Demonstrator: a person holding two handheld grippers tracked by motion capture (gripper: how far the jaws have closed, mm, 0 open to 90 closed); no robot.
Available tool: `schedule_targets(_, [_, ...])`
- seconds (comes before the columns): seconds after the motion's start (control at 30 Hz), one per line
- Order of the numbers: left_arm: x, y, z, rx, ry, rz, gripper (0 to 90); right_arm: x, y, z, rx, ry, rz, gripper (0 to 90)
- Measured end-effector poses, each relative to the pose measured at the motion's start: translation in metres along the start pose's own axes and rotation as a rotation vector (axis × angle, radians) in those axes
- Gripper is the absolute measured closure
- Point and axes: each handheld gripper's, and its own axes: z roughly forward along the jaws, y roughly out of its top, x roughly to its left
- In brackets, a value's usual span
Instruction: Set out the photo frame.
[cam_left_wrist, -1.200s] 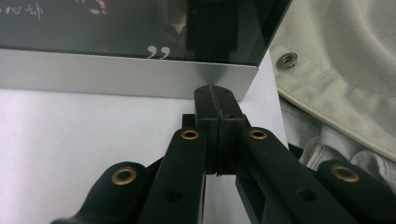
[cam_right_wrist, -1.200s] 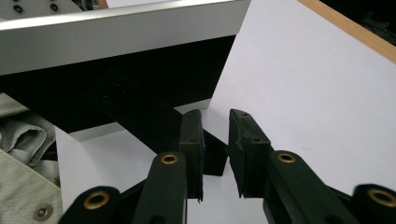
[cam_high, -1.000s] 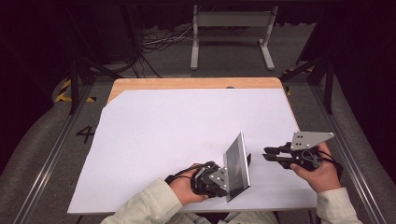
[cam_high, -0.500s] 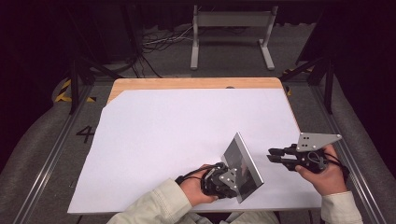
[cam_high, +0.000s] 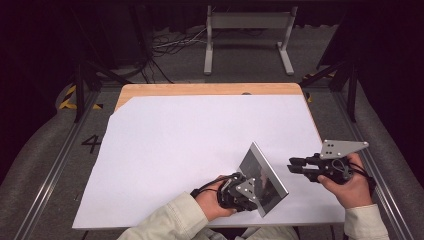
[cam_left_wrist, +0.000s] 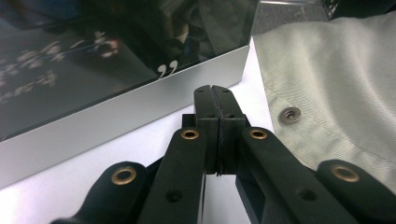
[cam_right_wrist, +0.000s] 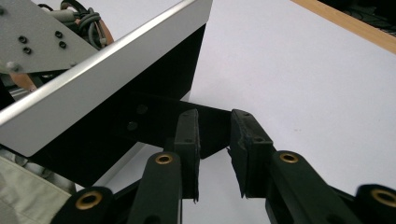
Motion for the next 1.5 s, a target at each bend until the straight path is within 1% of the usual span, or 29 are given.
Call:
schedule_targets(0.1, [0.002, -0.004, -0.006, -0.005, -0.002, -0.022, 90.0, 0.000, 0.002, 0.001, -0.002, 0.014, 0.016, 73.0])
schedule_targets(0.2, [0.002, -0.007, -0.009, -0.003, 0.005, -0.026, 90.0, 0.000, 0.004, 0.001, -0.005, 0.022, 0.026, 73.0])
schedule_targets(0.23, [0.003, -0.009, -0.011, -0.006, 0.008, -0.031, 90.0, 0.000, 0.005, 0.002, -0.006, 0.032, 0.050, 72.5])
schedule_targets(0.27, [0.003, -0.010, -0.013, -0.006, 0.013, -0.036, 90.0, 0.000, 0.005, 0.002, -0.006, 0.032, 0.050, 72.5])
schedule_targets(0.33, [0.003, -0.014, -0.017, -0.008, 0.019, -0.040, 90.0, 0.001, 0.007, 0.002, -0.010, 0.040, 0.109, 71.5])
schedule_targets(0.37, [0.003, -0.017, -0.018, -0.008, 0.022, -0.046, 90.0, 0.002, 0.010, 0.001, -0.007, 0.037, 0.131, 71.4])
schedule_targets(0.43, [0.003, -0.022, -0.021, -0.003, 0.031, -0.053, 90.0, 0.003, 0.011, 0.001, -0.004, 0.036, 0.136, 71.4])
schedule_targets(0.47, [0.003, -0.024, -0.022, -0.001, 0.034, -0.058, 90.0, 0.004, 0.013, 0.001, 0.000, 0.030, 0.148, 71.4])
schedule_targets(0.5, [0.003, -0.026, -0.024, -0.001, 0.039, -0.057, 90.0, 0.004, 0.013, 0.001, 0.000, 0.030, 0.148, 71.4])
schedule_targets(0.6, [0.004, -0.030, -0.032, -0.010, 0.052, -0.068, 90.0, 0.006, 0.016, 0.001, 0.001, 0.025, 0.163, 71.5])
schedule_targets(0.63, [0.005, -0.032, -0.034, -0.013, 0.056, -0.070, 90.0, 0.008, 0.018, 0.000, -0.004, 0.026, 0.177, 70.8])
schedule_targets(0.67, [0.006, -0.034, -0.037, -0.016, 0.057, -0.076, 90.0, 0.008, 0.018, 0.000, -0.004, 0.026, 0.177, 70.8])
schedule_targets(0.73, [0.008, -0.038, -0.041, -0.021, 0.064, -0.087, 90.0, 0.011, 0.021, -0.002, -0.009, 0.031, 0.197, 70.3])
schedule_targets(0.83, [0.012, -0.043, -0.048, -0.021, 0.078, -0.107, 90.0, 0.015, 0.025, -0.004, -0.007, 0.020, 0.221, 69.8])
schedule_targets(0.9, [0.015, -0.046, -0.052, -0.030, 0.078, -0.124, 90.0, 0.017, 0.027, -0.005, -0.009, 0.018, 0.244, 69.6])
schedule_targets(0.93, [0.017, -0.047, -0.054, -0.024, 0.082, -0.123, 90.0, 0.018, 0.028, -0.005, -0.010, 0.013, 0.246, 69.5])
schedule_targets(1.0, [0.019, -0.051, -0.058, -0.031, 0.086, -0.134, 90.0, 0.019, 0.030, -0.006, -0.012, 0.014, 0.260, 69.3])
schedule_targets(1.07, [0.021, -0.054, -0.062, -0.034, 0.094, -0.135, 90.0, 0.020, 0.031, -0.008, -0.018, 0.012, 0.274, 68.9])
schedule_targets(1.17, [0.023, -0.056, -0.064, -0.032, 0.104, -0.139, 90.0, 0.023, 0.034, -0.008, -0.018, 0.009, 0.287, 67.6])
schedule_targets(1.3, [0.025, -0.060, -0.068, -0.046, 0.115, -0.149, 90.0, 0.028, 0.038, -0.007, -0.019, -0.001, 0.291, 65.7])
schedule_targets(1.4, [0.026, -0.062, -0.071, -0.041, 0.129, -0.151, 90.0, 0.031, 0.040, -0.006, -0.022, 0.005, 0.309, 63.2])
schedule_targets(1.5, [0.027, -0.064, -0.073, -0.044, 0.135, -0.156, 89.5, 0.033, 0.041, -0.005, -0.017, 0.005, 0.317, 62.4])
